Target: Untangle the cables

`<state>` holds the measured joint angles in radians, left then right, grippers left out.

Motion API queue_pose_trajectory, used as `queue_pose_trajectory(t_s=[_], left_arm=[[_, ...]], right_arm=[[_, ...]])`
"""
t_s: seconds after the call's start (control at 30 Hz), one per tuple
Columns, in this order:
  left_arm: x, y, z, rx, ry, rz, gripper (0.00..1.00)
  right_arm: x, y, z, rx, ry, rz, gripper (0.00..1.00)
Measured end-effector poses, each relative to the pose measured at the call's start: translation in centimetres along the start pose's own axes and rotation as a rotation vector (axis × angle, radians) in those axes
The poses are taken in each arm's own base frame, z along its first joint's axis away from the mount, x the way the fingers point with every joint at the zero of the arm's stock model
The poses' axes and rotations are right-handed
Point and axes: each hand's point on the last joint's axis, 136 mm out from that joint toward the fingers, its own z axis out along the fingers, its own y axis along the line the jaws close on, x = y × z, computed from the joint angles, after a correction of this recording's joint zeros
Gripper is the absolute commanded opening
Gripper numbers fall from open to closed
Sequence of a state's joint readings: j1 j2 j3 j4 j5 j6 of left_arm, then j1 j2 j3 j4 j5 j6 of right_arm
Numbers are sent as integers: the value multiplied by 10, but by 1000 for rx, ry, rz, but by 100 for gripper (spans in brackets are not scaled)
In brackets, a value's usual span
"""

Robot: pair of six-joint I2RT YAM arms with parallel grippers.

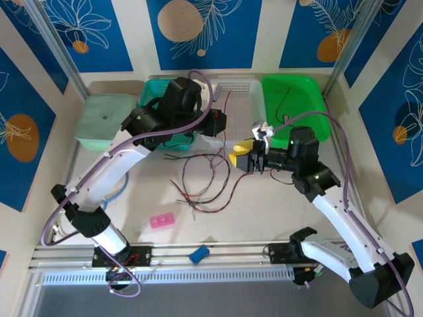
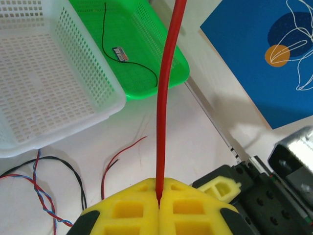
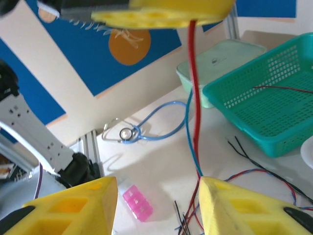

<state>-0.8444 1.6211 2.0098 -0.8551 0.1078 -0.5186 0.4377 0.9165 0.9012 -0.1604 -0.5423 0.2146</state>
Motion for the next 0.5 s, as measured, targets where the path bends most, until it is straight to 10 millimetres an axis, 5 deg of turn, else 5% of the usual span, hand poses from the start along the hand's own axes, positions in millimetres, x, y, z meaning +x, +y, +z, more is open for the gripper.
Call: queue_pose_trajectory(t_s=[0.5], left_arm=[[2,-3,0,18,12,-8,0]], right_arm=[[13,-8,19,-15,58,-81,37]])
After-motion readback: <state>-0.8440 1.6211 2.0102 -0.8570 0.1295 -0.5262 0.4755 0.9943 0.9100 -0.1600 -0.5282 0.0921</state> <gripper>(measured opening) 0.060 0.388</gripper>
